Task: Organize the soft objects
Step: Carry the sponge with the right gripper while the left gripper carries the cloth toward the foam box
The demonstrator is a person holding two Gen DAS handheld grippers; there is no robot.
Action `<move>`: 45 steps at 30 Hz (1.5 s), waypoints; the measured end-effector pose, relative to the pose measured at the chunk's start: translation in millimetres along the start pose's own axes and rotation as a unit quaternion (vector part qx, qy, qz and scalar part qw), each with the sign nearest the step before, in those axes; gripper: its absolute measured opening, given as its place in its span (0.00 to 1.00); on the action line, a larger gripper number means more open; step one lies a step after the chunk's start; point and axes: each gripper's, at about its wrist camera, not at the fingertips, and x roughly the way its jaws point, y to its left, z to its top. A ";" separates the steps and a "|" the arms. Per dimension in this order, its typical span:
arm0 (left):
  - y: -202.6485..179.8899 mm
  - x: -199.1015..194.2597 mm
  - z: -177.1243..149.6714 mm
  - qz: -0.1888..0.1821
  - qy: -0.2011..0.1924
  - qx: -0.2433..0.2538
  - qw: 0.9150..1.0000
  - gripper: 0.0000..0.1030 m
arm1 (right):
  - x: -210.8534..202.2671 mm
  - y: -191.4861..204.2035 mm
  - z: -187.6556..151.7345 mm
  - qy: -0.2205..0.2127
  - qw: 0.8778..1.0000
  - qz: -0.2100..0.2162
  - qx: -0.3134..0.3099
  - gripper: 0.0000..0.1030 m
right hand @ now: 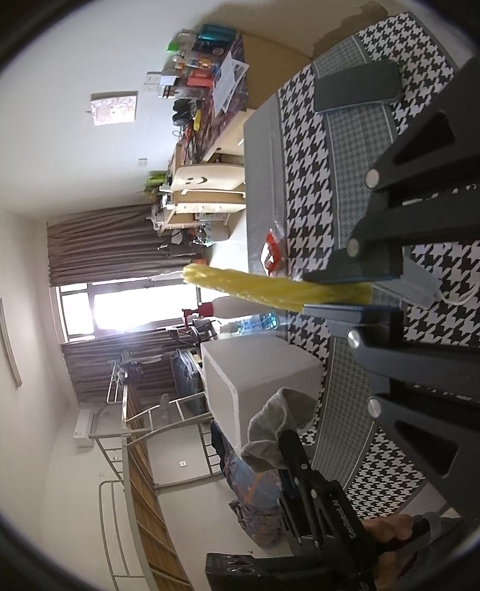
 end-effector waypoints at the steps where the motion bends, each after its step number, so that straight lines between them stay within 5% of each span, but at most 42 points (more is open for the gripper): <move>1: 2.0 0.2 0.9 0.000 -0.001 0.000 1.000 0.22 | 1.1 0.4 1.1 0.000 1.000 0.001 -0.001 0.12; 45: 27.5 11.5 38.9 0.030 -0.020 -0.003 0.999 0.22 | 32.7 29.3 53.7 -0.001 0.999 0.026 -0.046 0.12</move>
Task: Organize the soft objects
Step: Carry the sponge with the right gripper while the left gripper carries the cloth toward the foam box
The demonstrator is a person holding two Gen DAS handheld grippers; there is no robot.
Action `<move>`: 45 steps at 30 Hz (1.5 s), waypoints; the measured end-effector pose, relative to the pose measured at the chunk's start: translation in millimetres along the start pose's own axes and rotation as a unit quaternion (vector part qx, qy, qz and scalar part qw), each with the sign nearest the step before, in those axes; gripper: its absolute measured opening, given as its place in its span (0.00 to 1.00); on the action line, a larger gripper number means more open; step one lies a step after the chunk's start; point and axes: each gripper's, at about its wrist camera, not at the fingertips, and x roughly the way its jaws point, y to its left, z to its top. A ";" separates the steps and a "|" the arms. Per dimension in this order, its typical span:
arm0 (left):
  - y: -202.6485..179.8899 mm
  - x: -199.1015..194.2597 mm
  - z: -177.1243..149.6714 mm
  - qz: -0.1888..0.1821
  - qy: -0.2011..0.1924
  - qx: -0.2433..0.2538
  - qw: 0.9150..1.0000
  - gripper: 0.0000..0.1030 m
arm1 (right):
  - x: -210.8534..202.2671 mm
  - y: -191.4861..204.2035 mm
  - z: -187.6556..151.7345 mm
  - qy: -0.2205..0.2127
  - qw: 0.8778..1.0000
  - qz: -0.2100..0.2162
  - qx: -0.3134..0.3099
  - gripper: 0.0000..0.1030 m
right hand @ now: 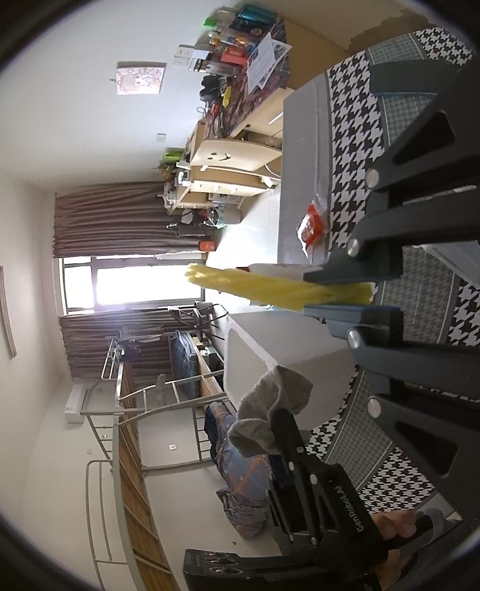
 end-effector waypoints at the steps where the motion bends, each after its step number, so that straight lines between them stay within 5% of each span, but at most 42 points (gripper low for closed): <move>1: 1.3 1.1 0.9 0.001 0.001 -0.001 1.000 0.22 | 1.4 0.4 1.5 0.001 1.000 0.001 0.001 0.12; 45: 43.4 25.1 42.2 0.058 -0.014 -0.033 0.998 0.22 | 32.5 21.5 52.0 -0.004 0.999 0.021 -0.041 0.12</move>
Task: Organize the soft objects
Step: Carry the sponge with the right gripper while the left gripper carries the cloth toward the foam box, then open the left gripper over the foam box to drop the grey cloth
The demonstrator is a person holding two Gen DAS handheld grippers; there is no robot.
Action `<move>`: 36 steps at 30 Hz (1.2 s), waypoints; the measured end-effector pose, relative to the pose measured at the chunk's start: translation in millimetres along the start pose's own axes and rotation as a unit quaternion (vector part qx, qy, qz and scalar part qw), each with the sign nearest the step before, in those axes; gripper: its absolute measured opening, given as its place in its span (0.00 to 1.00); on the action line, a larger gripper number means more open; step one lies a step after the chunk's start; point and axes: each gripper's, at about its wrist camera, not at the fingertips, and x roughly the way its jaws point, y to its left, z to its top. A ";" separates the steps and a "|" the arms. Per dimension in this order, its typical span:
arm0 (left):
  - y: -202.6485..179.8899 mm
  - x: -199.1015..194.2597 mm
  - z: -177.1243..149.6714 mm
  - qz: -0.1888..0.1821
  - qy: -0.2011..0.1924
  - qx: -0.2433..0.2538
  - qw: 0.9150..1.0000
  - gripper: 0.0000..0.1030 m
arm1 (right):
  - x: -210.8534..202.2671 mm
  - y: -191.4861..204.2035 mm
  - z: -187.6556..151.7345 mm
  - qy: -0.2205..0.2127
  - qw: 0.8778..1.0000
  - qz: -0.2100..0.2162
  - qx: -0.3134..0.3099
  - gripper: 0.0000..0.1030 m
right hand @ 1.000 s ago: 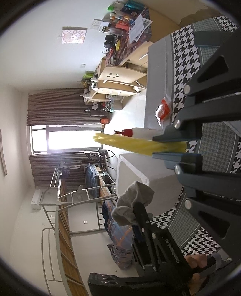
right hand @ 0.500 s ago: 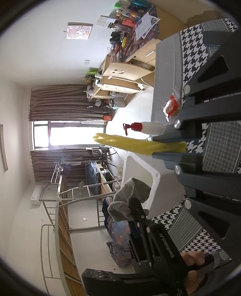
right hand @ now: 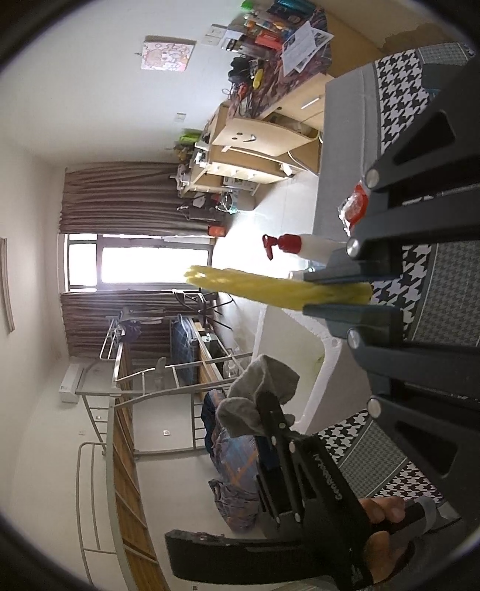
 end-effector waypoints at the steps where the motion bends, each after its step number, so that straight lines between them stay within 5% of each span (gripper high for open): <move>1: 0.8 0.7 0.5 0.000 0.000 -0.001 1.000 0.22 | 0.9 0.8 1.8 0.000 1.000 0.001 -0.002 0.12; 36: 34.4 56.4 0.7 0.042 0.055 -0.024 0.997 0.22 | 49.4 23.6 20.5 0.028 0.999 0.018 -0.029 0.12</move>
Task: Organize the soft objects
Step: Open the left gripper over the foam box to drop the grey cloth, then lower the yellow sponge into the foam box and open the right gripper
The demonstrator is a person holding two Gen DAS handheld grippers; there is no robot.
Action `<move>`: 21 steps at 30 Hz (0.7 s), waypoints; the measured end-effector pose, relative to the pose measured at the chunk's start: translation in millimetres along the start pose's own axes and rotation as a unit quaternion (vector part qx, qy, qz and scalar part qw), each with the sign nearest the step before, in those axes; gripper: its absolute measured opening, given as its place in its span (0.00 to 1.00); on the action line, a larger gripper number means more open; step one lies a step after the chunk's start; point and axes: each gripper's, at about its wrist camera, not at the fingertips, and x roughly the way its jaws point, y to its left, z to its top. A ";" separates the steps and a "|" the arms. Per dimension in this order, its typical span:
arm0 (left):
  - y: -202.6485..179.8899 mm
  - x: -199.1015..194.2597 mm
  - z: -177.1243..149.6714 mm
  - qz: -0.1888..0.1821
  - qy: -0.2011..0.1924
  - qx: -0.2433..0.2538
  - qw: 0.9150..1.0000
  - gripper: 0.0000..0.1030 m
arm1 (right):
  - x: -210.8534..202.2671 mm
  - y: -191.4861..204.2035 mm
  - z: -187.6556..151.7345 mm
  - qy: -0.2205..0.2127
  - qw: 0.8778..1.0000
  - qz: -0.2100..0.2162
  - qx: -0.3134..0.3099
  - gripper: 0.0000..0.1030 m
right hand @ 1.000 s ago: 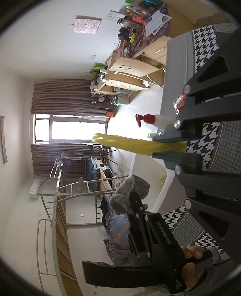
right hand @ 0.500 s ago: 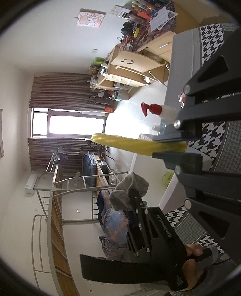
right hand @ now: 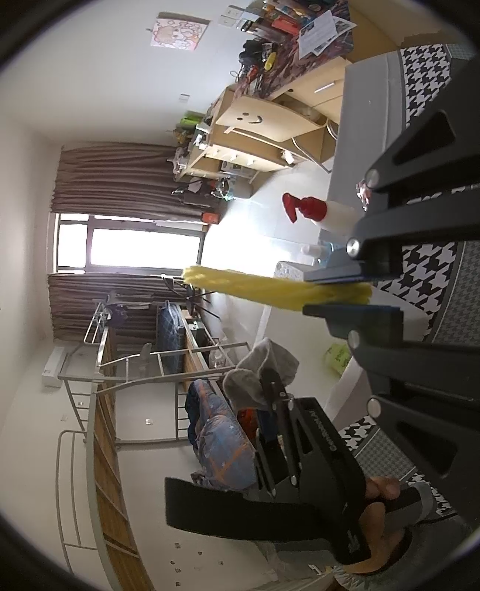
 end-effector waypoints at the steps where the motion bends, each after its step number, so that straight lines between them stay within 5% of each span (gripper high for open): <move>1: 1.2 1.7 0.0 -0.001 0.001 -0.001 1.000 0.22 | 1.3 0.1 0.0 0.001 1.000 0.000 0.000 0.12; 5: 8.0 11.1 -0.5 -0.001 0.015 -0.003 1.000 0.33 | 7.2 3.7 2.4 0.007 1.000 -0.001 -0.001 0.12; 7: 10.6 12.1 -0.4 0.003 0.018 -0.006 1.000 0.57 | 9.3 4.1 3.4 0.010 1.000 -0.002 -0.001 0.12; 12: 19.4 2.7 -0.4 0.018 0.001 -0.014 1.000 0.85 | 12.2 6.2 6.4 0.011 1.000 -0.003 -0.002 0.12; 21: 29.4 -11.1 0.1 0.048 -0.019 -0.026 0.998 0.98 | 22.1 12.2 9.4 0.017 1.000 0.000 -0.003 0.12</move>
